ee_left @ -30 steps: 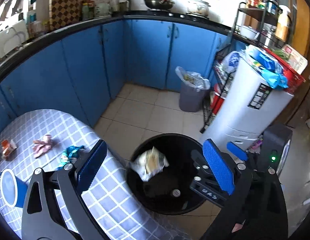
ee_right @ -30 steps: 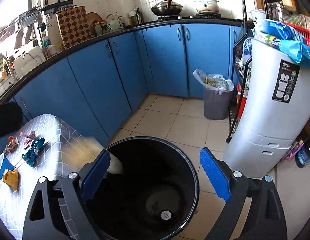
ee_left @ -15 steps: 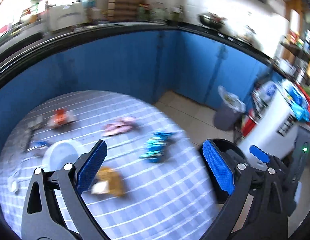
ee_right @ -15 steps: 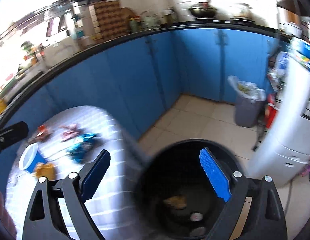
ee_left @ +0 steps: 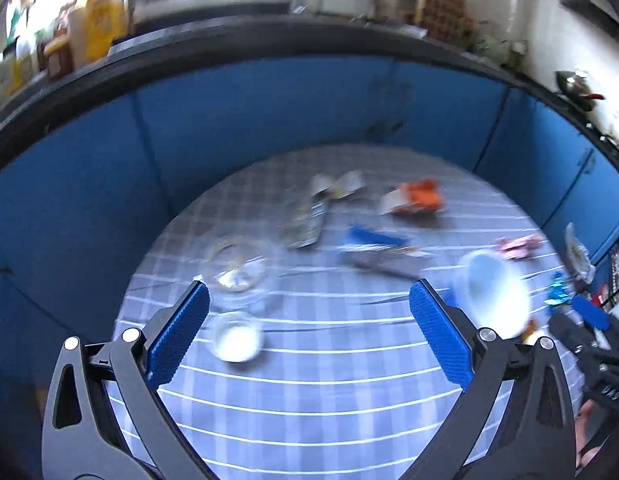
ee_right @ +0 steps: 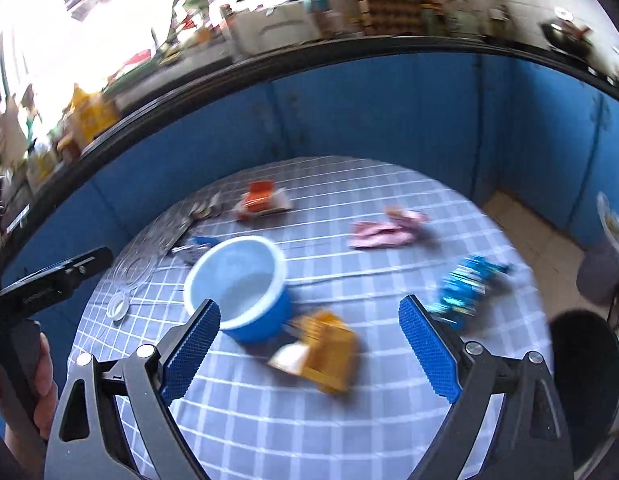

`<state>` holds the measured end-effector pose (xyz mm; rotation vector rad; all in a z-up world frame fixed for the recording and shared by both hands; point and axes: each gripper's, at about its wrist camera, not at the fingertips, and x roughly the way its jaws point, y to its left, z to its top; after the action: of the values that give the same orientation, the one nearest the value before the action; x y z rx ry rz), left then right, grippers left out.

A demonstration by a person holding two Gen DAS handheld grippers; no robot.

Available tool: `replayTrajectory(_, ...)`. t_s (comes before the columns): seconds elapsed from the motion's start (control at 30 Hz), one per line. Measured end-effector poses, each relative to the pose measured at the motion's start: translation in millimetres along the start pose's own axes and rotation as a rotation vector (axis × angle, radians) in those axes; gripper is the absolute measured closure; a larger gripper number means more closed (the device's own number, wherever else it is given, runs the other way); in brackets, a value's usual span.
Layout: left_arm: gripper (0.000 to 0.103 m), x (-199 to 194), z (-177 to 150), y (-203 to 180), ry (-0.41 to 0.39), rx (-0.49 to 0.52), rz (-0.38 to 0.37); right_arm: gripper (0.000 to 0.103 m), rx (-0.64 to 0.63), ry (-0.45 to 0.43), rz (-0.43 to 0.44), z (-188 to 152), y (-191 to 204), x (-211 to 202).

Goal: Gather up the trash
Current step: 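Grasp the blue cup with the right tool while the left tool grasps the clear lid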

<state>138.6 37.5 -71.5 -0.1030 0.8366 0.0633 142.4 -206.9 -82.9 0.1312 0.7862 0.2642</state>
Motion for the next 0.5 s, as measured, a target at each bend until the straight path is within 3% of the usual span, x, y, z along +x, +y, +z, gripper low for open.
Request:
replayTrajectory(0.23,0.004,41.4,-0.1,45.4,0.077,-0.019,0.013,0.009,-0.062,0.051,-0.065,5.1,30.9,36.3)
replayTrajectory(0.4,0.003,72.3,3.8,39.3,0.133,0.033,0.005,0.009,-0.061,0.090,-0.097,8.7,32.2,58.1)
replayTrajectory(0.5,0.003,85.4,4.6,32.9,0.143,0.081,0.052,0.008,-0.065,0.101,-0.115,10.1,32.1,66.9)
